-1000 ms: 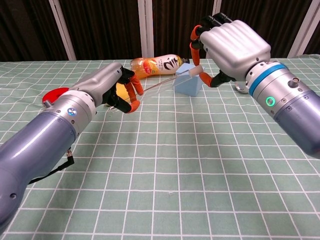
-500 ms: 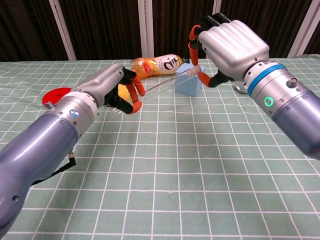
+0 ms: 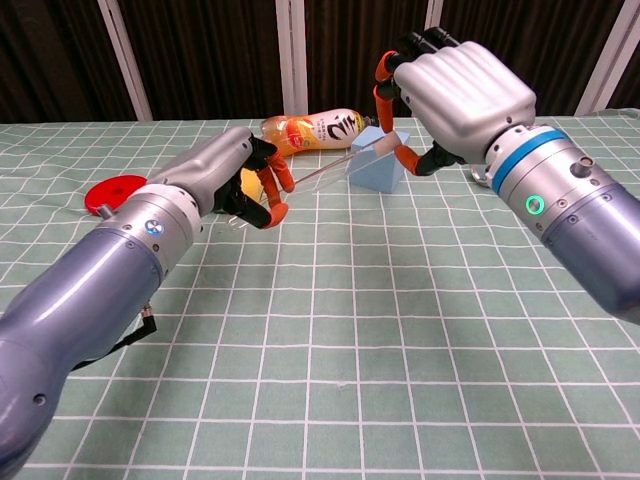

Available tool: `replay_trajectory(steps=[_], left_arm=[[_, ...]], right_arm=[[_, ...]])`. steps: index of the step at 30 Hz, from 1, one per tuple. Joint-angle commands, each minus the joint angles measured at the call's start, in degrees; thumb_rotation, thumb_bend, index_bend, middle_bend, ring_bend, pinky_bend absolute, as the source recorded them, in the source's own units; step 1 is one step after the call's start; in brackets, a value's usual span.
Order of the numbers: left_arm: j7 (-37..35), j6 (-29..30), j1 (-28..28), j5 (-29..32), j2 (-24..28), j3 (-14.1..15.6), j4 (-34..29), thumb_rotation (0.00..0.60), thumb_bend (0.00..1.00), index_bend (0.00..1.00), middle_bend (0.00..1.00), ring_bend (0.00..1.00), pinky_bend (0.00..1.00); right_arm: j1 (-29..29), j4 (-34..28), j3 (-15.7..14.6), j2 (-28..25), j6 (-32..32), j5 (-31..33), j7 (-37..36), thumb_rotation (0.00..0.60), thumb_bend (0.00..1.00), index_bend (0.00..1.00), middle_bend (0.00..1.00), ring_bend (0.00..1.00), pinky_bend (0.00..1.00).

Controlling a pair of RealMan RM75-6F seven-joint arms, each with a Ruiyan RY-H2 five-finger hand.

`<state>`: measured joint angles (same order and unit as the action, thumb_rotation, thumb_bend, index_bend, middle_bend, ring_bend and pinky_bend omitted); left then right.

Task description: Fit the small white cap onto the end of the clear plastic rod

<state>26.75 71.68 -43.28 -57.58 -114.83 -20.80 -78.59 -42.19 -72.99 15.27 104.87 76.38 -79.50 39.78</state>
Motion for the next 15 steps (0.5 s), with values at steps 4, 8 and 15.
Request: replay_trajectory(steps=[4,8,15], left_arm=[[-0.01,-0.06,-0.15,-0.24,-0.36,-0.06,0.18,0.600,0.75,0.49,0.50,0.14,0.02],[-0.03,-0.07,-0.22,-0.46,-0.54,-0.06,0.32,0.600,0.75,0.48,0.50,0.14,0.02],[-0.04,-0.18,-0.37,-0.74,-0.83,-0.13,0.56,0.600,0.75,0.48,0.50,0.14,0.02]], right_arm=[[0.03,-0.43,-0.07,-0.06,-0.08,-0.16,-0.12,0.600,0.45,0.53,0.21,0.00,0.00],[-0.04,-0.70,-0.02,-0.09,-0.15,-0.28,-0.24,0.600,0.45,0.53,0.21,0.00,0.00],[0.01,-1.11,-0.13,-0.11,-0.12,-0.58,-0.34,0.600,0.45,0.53,0.21,0.00,0.00]])
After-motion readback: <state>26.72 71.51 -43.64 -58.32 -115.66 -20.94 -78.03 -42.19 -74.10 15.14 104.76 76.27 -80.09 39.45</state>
